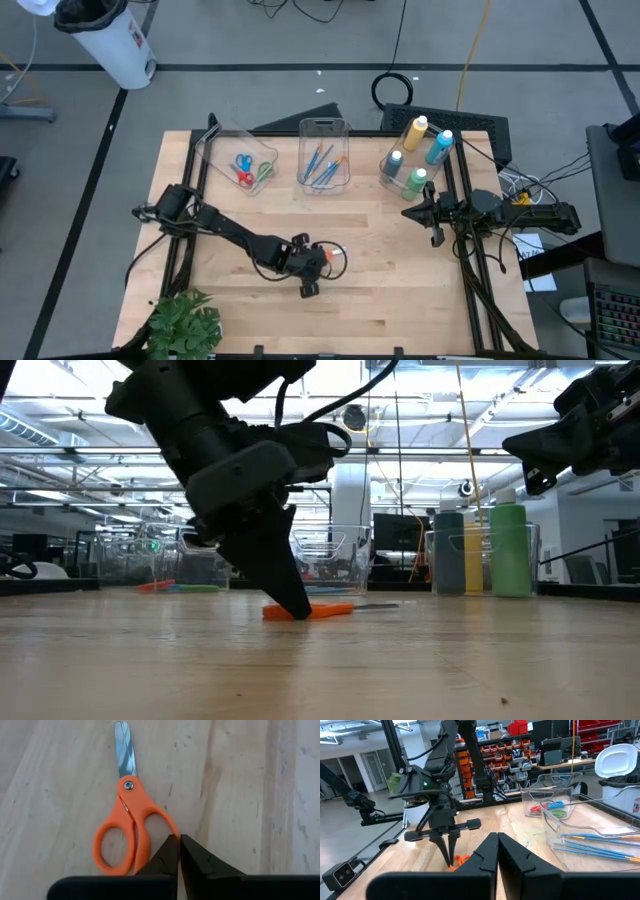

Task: Pick & Place Paint Supplies
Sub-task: Put the orange scissors into the left transparent bin

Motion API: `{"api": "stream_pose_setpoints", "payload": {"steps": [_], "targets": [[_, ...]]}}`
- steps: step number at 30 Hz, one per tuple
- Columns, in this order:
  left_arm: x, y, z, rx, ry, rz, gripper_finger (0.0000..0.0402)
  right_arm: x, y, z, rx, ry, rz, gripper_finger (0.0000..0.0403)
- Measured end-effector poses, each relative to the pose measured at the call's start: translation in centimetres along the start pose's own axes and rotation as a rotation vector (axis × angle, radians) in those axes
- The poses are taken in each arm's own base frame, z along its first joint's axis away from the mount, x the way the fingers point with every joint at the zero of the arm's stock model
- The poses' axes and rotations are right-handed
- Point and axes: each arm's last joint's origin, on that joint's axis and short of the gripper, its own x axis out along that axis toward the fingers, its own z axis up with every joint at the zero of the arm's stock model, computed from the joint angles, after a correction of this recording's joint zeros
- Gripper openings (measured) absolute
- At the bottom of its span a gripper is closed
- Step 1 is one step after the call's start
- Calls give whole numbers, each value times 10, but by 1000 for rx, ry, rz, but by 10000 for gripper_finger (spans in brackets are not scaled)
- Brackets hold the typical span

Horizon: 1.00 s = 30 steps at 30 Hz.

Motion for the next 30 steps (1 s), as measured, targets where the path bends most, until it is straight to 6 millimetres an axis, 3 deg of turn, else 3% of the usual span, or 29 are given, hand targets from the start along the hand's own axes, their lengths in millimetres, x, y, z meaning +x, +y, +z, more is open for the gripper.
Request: {"api": "stream_pose_setpoints", "payload": {"steps": [5, 13, 18, 30], "targets": [[-7, 0, 5, -31, -44, -2, 5, 0, 0, 0, 0, 0, 0, 0], [-37, -4, 24, 57, -223, 29, 3, 0, 0, 0, 10, 0, 0, 0], [-40, -7, 33, 100, -318, -17, 2, 0, 0, 0, 11, 2, 0, 0], [-35, -3, 28, 117, -619, -288, 1, 0, 0, 0, 11, 4, 0, 0]]}}
